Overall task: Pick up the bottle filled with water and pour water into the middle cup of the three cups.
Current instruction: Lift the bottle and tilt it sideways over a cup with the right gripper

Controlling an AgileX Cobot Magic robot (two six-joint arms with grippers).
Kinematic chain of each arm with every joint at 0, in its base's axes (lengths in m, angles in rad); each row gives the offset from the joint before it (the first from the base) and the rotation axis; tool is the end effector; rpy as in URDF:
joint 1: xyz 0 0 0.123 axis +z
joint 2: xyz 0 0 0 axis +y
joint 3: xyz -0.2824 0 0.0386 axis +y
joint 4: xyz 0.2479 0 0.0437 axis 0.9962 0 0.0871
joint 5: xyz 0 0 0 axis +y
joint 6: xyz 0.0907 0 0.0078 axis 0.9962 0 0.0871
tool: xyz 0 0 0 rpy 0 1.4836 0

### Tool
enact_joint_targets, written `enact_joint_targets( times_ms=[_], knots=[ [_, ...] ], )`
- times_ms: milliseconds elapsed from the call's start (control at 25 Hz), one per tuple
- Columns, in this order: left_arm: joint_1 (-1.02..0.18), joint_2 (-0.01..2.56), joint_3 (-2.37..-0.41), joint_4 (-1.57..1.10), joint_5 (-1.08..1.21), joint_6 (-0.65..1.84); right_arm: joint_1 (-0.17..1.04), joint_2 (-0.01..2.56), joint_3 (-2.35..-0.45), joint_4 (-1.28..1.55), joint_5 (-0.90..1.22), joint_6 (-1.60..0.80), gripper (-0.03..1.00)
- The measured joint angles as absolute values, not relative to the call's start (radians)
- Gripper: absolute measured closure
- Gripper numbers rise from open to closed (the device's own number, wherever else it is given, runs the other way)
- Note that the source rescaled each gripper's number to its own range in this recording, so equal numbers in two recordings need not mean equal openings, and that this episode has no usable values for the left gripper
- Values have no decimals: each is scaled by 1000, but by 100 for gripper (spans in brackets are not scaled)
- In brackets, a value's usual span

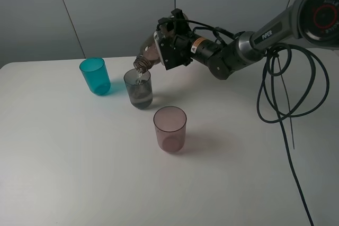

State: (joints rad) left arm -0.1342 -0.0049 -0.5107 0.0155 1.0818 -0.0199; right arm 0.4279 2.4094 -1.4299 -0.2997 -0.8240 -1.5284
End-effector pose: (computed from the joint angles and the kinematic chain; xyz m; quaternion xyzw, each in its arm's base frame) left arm -0.0075 0.0023 0.2784 0.0484 0.8533 -0.0322 0.5182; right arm 0.4457 0.2249 0.0934 -0.6826 0.2801 -0.3437 0.5810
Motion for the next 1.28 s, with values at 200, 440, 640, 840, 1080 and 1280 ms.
enact_joint_targets(
  times_ms=[200, 440, 640, 840, 1080, 1280],
  knots=[
    [-134, -5, -511, 16, 1082, -20, 428, 2409, -1430, -300, -824, -1533, 97],
    [-134, -5, -511, 16, 1082, -16, 428, 2409, -1434, -300, -827, -1537, 97],
    [-134, -5, -511, 16, 1082, -16, 428, 2408, -1441, -300, -833, -1541, 97],
    [-134, -5, -511, 16, 1082, -16, 428, 2408, -1441, -300, -833, -1544, 97],
    [-134, -5, -511, 16, 1082, -18, 428, 2408, -1441, -300, -833, -1552, 97],
    [-134, -5, -511, 16, 1082, -20, 428, 2408, -1441, -300, -833, -1564, 97]
  ],
)
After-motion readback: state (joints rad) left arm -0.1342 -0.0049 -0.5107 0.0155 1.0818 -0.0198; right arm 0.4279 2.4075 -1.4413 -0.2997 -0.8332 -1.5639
